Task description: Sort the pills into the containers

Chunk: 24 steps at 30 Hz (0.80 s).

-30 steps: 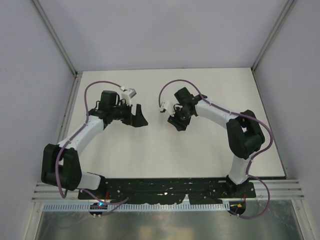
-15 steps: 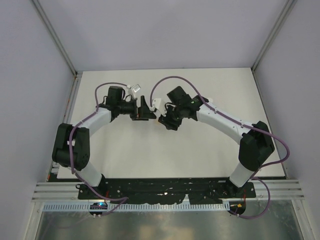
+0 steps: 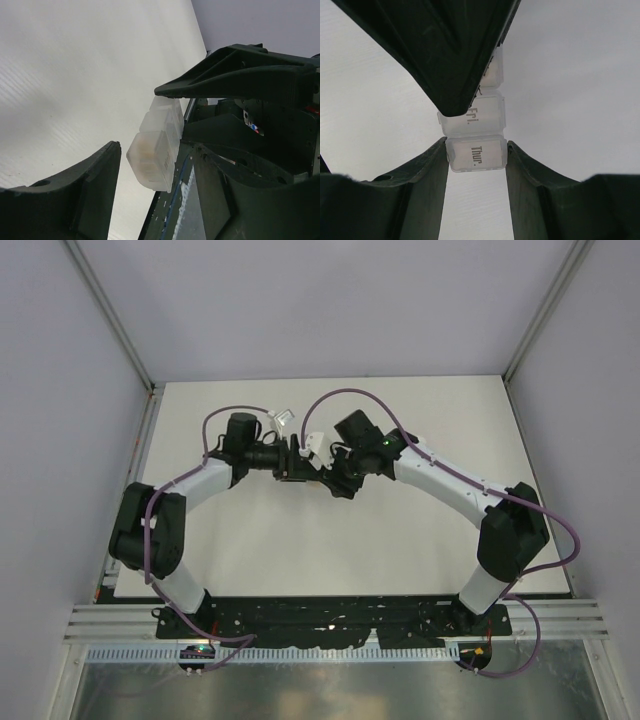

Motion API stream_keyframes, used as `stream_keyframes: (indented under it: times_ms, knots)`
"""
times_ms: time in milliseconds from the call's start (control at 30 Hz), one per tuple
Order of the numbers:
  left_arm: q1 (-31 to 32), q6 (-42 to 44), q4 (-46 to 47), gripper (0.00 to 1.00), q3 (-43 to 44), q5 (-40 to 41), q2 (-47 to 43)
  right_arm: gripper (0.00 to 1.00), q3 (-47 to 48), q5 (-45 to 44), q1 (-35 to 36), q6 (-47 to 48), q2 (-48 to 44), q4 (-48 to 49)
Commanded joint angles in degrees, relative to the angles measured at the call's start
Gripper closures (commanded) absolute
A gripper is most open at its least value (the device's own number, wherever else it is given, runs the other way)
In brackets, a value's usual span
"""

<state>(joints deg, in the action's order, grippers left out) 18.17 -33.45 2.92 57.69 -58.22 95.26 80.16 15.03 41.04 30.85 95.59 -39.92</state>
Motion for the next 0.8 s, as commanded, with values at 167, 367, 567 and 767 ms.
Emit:
stream_keyframes:
  times_ms: [167,367,567,767]
  knots:
    - [0.98,-0.47,3.59,0.49,-0.65,-2.95,0.45,0.8,2.19,-0.79,0.27,-1.85,-2.87,1.16]
    - [1.6,-0.47,3.67,0.64,-0.74,-3.57,0.71,0.8,2.46,-1.05,0.27,-2.46,-3.31,1.07]
    - [1.6,-0.47,4.29,1.0,-0.91,-4.71,0.1,0.7,2.63,-0.26,0.27,-3.43,-3.66,1.16]
    - [1.51,-0.47,5.87,1.0,-1.53,-6.12,-0.78,0.33,2.37,0.97,0.27,-4.31,-4.89,0.2]
